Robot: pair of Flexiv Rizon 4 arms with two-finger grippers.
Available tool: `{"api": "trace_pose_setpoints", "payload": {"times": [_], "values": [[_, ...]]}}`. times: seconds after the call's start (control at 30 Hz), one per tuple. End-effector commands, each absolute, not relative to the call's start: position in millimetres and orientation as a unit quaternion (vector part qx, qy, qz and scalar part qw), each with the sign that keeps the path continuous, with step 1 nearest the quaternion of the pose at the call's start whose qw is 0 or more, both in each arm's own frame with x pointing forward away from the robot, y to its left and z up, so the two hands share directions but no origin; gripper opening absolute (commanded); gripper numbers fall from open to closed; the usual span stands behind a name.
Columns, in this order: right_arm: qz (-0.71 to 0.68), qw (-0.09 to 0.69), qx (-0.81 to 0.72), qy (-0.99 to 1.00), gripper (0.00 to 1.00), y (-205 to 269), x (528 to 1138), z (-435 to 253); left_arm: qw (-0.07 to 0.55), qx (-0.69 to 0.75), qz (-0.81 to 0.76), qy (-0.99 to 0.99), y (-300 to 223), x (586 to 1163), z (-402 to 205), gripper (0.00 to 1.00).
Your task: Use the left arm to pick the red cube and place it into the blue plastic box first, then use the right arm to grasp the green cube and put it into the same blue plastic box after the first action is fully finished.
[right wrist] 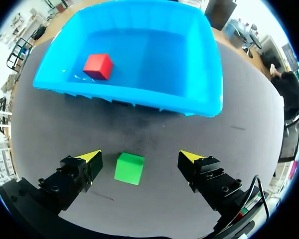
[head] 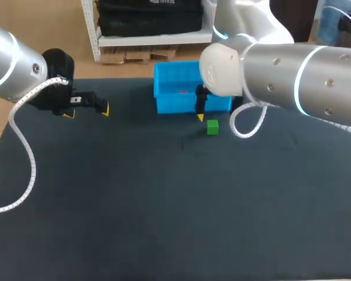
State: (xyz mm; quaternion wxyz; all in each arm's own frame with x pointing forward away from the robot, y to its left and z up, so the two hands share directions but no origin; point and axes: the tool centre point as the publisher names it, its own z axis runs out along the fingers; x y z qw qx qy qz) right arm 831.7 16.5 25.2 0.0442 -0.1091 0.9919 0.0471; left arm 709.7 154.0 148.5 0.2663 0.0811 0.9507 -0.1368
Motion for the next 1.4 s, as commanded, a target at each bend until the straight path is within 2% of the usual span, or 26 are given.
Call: {"api": "trace_pose_setpoints", "payload": {"times": [0.03,1.23,1.27,1.33,1.37,1.4], "values": [[0.046,0.033,-0.107,0.993,1.00,20.9,836.7,23.2,0.267,0.081,-0.138,0.950,153.7,710.2,147.7,1.00],[0.043,0.029,-0.086,0.995,1.00,22.2,808.0,2.4,0.267,0.081,-0.138,0.950,153.7,710.2,147.7,1.00],[0.043,0.029,-0.086,0.995,0.93,22.0,808.0,2.4,0.267,0.081,-0.138,0.950,153.7,710.2,147.7,1.00],[0.042,0.029,-0.085,0.995,0.44,21.8,807.7,2.6,0.267,0.081,-0.138,0.950,153.7,710.2,147.7,1.00],[0.042,0.030,-0.085,0.995,0.30,21.8,807.5,2.8,0.267,0.081,-0.138,0.950,153.7,710.2,147.7,1.00],[0.042,0.030,-0.085,0.995,0.09,21.5,807.2,2.9,0.267,0.081,-0.138,0.950,153.7,710.2,147.7,1.00]]}}
